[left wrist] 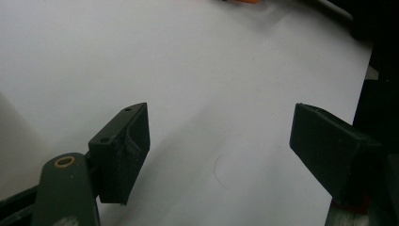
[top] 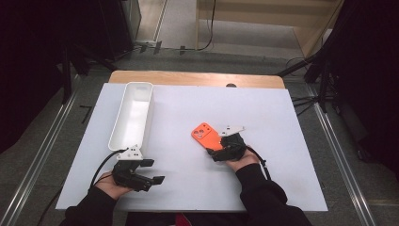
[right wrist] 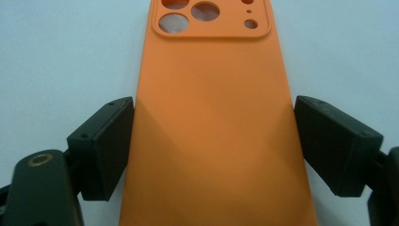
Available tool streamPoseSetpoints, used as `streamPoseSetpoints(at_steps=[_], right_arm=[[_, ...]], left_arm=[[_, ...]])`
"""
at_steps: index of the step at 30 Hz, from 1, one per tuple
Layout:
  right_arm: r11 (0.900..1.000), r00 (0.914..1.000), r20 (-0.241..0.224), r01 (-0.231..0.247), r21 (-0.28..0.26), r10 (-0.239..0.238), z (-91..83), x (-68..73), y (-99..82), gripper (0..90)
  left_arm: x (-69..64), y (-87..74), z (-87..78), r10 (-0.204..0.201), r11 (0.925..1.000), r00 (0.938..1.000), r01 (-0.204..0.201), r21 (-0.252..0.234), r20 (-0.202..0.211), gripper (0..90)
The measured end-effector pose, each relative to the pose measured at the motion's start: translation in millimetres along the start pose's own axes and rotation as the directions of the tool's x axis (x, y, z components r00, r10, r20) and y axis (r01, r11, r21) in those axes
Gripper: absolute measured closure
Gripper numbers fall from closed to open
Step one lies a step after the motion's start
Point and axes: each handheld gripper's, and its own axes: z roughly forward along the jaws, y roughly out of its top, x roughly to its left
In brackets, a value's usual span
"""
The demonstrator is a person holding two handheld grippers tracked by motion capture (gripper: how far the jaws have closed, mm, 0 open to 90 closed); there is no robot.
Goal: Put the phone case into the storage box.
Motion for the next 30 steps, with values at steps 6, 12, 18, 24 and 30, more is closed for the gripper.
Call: streamPoseSetpoints(at_steps=[6,12,18,24,30], right_arm=[[0.9992,0.9983,-0.041,-0.041,0.002,0.041,-1.3,-5.5,1.9,15.0],[0.9964,0.9934,-0.078,-0.084,0.007,0.084,-2.4,-8.9,5.1,15.0],[0.9913,0.9859,-0.11,-0.129,-0.023,0.126,-10.4,-12.8,9.5,14.9],[0.9834,0.9771,-0.134,-0.174,-0.053,0.165,-21.4,-17.7,13.0,14.9],[0.9708,0.9624,-0.174,-0.225,-0.082,0.209,-35.4,-22.9,14.4,14.9]], left_arm=[[0.5,0.6,0.4,-0.004,1.0,1.0,0.004,-0.004,0.0,20.5],[0.7,1.8,1.6,-0.008,0.9999,0.9999,0.008,-0.01,0.008,20.5],[1.6,6.1,0.8,-0.066,0.9975,0.997,0.067,-0.022,0.04,20.4],[-0.4,9.6,2.5,-0.06,0.9981,0.9975,0.061,-0.011,0.036,20.2],[0.8,12.8,1.2,-0.066,0.9977,0.9963,0.067,-0.015,0.055,20.4]])
